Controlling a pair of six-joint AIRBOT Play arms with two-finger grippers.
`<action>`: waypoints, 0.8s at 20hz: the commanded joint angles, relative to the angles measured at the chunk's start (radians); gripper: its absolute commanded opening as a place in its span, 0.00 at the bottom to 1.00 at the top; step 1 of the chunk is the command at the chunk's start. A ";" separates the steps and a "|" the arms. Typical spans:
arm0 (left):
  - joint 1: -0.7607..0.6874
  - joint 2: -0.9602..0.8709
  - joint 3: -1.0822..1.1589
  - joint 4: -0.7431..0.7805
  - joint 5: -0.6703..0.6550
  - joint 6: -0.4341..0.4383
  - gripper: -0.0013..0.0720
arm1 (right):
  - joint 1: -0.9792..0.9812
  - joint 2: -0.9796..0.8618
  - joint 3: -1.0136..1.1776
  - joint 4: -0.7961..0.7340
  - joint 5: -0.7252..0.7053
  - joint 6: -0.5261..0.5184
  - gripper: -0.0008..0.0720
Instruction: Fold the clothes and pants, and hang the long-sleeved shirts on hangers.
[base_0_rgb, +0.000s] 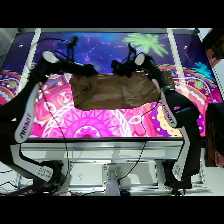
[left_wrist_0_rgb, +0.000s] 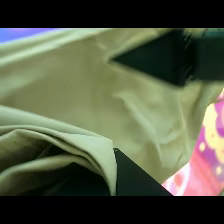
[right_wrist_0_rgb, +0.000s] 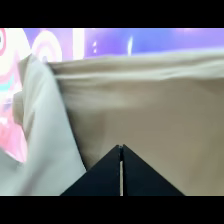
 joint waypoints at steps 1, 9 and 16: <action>-0.124 -0.045 0.000 0.007 0.122 0.045 0.03 | -0.065 0.058 0.000 -0.027 0.036 -0.043 0.06; -0.235 -0.097 0.000 0.006 0.217 0.044 0.66 | -0.135 0.112 -0.001 -0.064 0.088 -0.044 0.06; -0.160 -0.018 0.000 0.003 0.140 0.044 0.93 | -0.142 0.113 -0.001 -0.166 0.118 -0.068 0.06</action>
